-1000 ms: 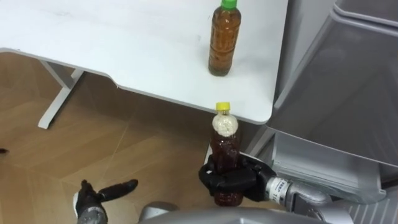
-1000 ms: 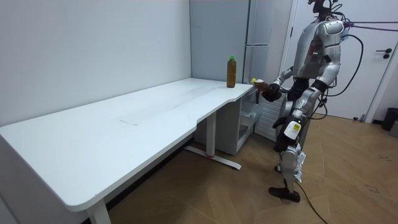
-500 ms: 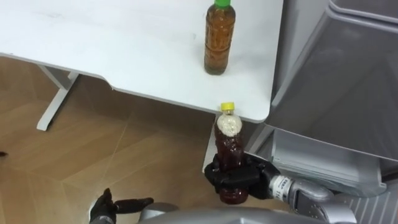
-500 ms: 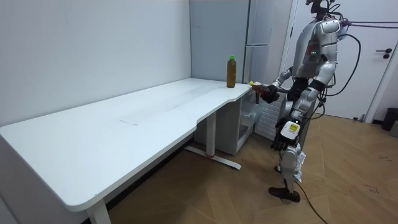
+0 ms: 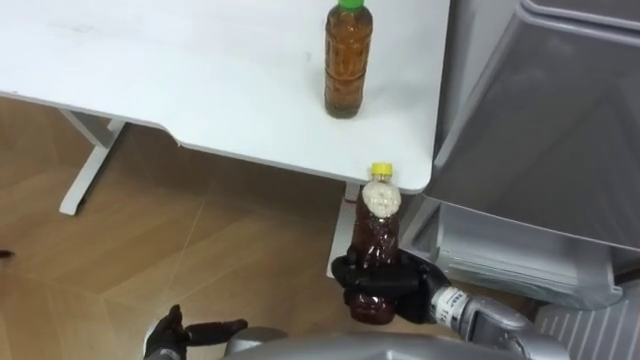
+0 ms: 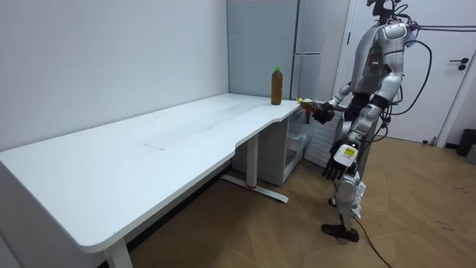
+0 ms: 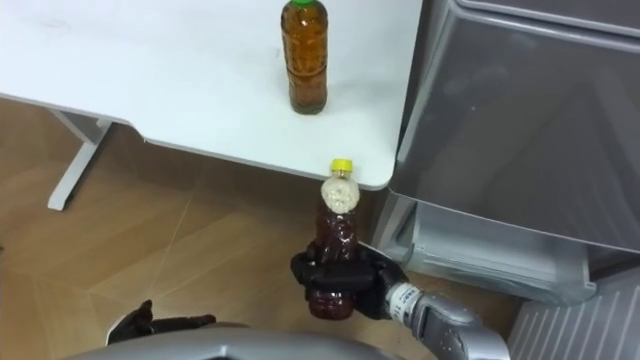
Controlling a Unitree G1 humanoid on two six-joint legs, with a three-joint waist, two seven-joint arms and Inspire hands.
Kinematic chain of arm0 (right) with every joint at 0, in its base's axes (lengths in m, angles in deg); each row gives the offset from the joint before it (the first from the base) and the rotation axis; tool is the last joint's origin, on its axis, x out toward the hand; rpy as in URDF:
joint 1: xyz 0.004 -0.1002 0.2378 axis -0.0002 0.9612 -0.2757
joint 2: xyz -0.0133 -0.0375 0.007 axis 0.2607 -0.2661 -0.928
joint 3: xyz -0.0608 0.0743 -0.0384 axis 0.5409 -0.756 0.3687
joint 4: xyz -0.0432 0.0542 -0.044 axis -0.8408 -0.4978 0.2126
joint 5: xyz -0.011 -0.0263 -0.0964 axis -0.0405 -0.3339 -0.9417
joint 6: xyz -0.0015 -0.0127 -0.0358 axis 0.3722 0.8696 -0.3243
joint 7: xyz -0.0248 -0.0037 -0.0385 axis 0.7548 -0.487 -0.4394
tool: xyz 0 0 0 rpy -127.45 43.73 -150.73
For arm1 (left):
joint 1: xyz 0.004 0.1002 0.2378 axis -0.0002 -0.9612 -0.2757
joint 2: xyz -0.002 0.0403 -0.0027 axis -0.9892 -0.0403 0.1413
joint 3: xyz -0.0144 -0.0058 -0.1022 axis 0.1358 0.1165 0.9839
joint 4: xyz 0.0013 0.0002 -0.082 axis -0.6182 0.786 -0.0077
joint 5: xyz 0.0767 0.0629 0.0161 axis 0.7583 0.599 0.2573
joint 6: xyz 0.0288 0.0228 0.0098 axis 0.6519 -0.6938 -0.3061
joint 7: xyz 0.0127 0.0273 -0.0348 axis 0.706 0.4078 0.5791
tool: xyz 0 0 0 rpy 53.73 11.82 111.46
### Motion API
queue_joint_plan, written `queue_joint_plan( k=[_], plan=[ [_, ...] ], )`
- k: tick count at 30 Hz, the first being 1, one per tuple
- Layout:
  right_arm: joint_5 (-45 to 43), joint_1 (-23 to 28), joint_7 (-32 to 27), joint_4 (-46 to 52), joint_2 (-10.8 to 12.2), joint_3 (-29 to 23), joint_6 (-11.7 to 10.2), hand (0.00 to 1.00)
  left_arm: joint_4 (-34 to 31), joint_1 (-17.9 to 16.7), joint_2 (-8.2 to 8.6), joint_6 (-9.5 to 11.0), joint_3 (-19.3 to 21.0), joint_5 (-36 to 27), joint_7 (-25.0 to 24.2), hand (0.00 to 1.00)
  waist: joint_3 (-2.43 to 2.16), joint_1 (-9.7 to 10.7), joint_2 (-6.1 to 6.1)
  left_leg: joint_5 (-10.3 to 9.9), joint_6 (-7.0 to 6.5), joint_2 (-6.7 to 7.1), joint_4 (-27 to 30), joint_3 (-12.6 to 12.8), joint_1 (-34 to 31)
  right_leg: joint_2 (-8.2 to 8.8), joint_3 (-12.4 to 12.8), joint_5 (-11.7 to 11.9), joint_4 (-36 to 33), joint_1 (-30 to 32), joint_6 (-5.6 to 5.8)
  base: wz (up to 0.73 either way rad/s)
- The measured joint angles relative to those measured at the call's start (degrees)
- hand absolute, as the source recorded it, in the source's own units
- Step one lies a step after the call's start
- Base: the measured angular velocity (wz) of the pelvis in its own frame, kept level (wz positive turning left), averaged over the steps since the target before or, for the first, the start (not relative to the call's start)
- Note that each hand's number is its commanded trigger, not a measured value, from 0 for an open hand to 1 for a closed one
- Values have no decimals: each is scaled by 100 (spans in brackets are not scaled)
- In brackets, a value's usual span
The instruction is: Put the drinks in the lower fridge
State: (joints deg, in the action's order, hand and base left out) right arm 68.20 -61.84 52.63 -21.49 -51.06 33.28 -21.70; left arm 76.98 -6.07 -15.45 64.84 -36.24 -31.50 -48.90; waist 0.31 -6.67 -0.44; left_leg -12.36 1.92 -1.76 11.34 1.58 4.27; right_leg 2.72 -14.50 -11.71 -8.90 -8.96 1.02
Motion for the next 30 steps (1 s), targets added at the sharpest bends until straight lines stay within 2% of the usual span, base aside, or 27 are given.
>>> queue_joint_plan(
  k=[3,9,11,13,16,21,24,30],
  plan=[
    [295,0,3,-179,50,2,-16,100,6,-2,1,0,-12,1,4,0,-9,58,23,5,-7,2,-1,5,21,0,1,15,0,-20,3,0],
    [1445,80,-124,-489,78,4,-218,100,19,-12,3,-4,-46,215,50,0,-6,173,64,28,-30,6,5,17,24,4,21,75,-1,-12,9,-1],
    [2123,95,-306,-616,104,-32,-220,100,12,-11,4,-4,-50,213,102,0,-9,212,66,34,-34,10,10,19,23,9,31,82,8,-10,12,0],
    [2967,79,-831,-1113,180,-290,-199,100,10,-12,8,-4,-89,211,110,0,-21,214,82,41,-46,27,21,21,36,21,42,77,33,3,22,0],
    [3707,80,-1313,-1669,160,-526,-225,100,11,-45,18,-5,-106,205,133,0,-26,193,92,50,-57,35,10,43,40,29,59,72,35,17,32,-1],
    [4082,17,-1746,-2506,185,-591,-534,100,147,2,71,26,-111,208,268,0,-42,196,105,51,-57,34,-4,91,57,28,109,72,35,54,33,-7],
    [4167,-50,-1989,-2742,177,-651,-673,100,236,6,101,45,-110,207,279,0,-27,201,111,51,-57,28,-8,145,48,28,154,74,26,72,33,-7],
    [4360,-57,-2203,-2770,172,-681,-684,100,297,33,111,44,-116,209,270,0,3,239,110,44,-58,25,-64,156,55,26,155,74,21,111,34,0]
  ],
)
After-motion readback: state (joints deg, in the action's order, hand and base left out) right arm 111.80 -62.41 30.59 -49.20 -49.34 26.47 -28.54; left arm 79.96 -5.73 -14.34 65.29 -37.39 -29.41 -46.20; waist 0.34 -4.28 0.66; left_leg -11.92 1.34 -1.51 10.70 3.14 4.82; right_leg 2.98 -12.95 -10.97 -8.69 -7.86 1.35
